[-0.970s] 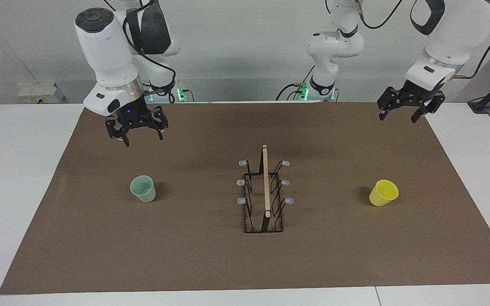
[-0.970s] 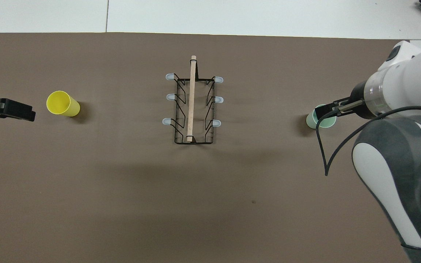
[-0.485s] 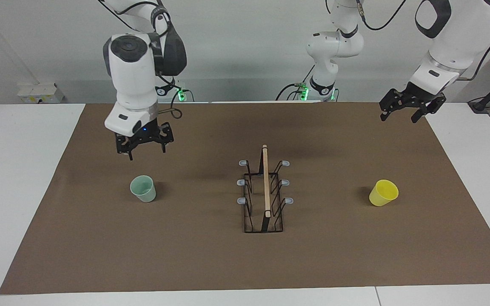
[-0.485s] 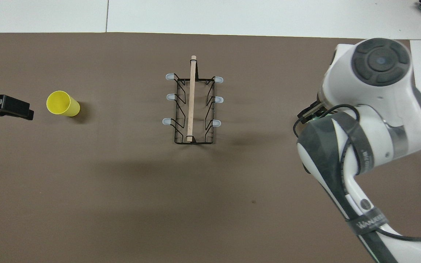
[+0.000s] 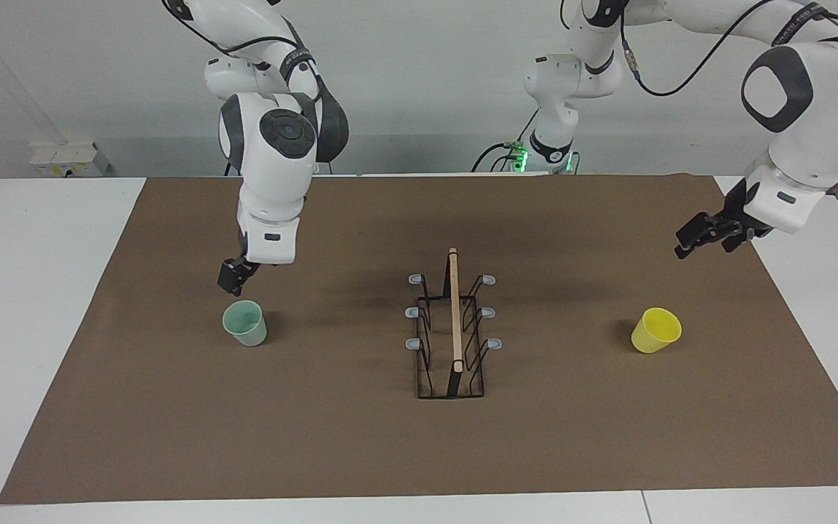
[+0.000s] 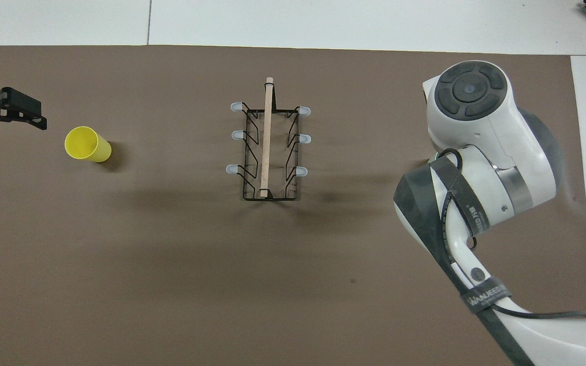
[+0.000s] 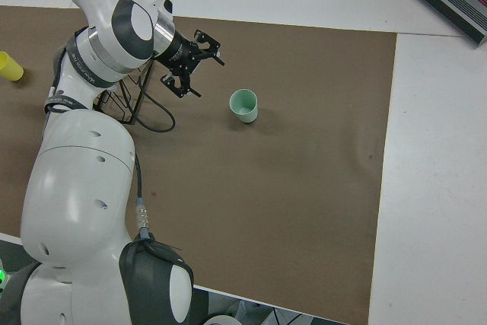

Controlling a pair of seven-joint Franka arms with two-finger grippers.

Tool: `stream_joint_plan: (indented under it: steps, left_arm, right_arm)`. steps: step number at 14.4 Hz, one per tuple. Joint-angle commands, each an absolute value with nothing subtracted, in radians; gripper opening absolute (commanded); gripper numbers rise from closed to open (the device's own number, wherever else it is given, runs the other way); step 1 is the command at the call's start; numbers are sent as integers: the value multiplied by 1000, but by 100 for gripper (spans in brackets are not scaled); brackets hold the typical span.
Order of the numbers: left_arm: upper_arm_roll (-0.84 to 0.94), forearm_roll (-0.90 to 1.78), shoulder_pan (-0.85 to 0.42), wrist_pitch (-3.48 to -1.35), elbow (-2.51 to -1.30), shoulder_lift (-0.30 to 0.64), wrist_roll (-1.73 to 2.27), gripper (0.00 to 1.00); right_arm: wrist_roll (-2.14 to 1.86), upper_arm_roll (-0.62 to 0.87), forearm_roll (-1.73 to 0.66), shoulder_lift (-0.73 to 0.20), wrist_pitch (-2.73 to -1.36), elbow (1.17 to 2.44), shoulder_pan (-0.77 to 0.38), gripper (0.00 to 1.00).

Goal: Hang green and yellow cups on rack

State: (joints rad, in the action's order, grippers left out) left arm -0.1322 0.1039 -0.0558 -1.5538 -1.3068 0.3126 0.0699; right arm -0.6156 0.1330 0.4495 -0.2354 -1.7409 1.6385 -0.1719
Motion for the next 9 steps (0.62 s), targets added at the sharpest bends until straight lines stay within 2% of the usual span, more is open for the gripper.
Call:
stream_joint_plan:
  steps: [1,5,9]
  left_arm:
    - [-207,193,-55,-1513,-1188,437,161,100]
    - [-262,278,-52,-1512,-1042,599,339,100]
    - [-256,330,12,-1593,-979,705,523,100]
  right_arm:
    - [-696,140,529,-245,-1713,1628,-179,100]
    - [-693,141,682,-325,-1732,1632,-241,100]
    - [-664,140,762,-406,-1738,1632,-265,100]
